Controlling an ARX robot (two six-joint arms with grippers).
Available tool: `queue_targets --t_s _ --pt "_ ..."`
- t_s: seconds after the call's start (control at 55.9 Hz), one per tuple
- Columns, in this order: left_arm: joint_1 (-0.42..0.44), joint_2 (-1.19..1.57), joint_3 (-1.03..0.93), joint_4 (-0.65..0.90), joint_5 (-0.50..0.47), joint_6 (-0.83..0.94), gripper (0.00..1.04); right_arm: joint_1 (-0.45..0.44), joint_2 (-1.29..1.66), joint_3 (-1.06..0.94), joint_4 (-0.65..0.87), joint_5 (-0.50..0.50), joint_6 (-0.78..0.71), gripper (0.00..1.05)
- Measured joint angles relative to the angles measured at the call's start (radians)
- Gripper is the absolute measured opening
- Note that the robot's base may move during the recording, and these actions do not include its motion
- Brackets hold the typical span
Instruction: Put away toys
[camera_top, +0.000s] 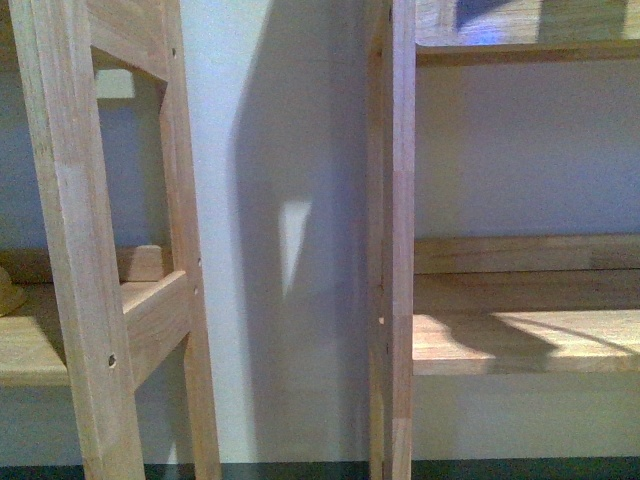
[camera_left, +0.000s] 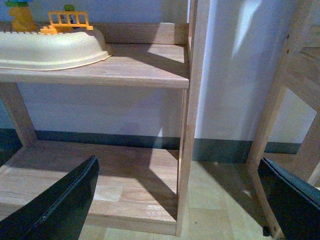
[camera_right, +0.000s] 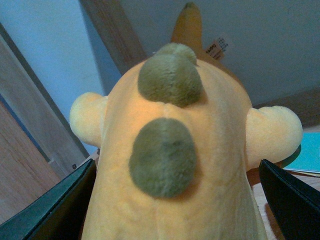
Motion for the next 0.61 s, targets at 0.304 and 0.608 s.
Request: queue_targets --t_s 0.304,0.608 --pt "0.0 0.0 0.0 0.0 0.0 0.0 0.98 0.0 -0.128 -0.09 0.072 0.161 -0.07 0.98" --pt "0.0 0.0 0.0 0.0 0.0 0.0 0.98 -0.095 -0.607 -0.558 0.051 0.329 -0.152 0.98"
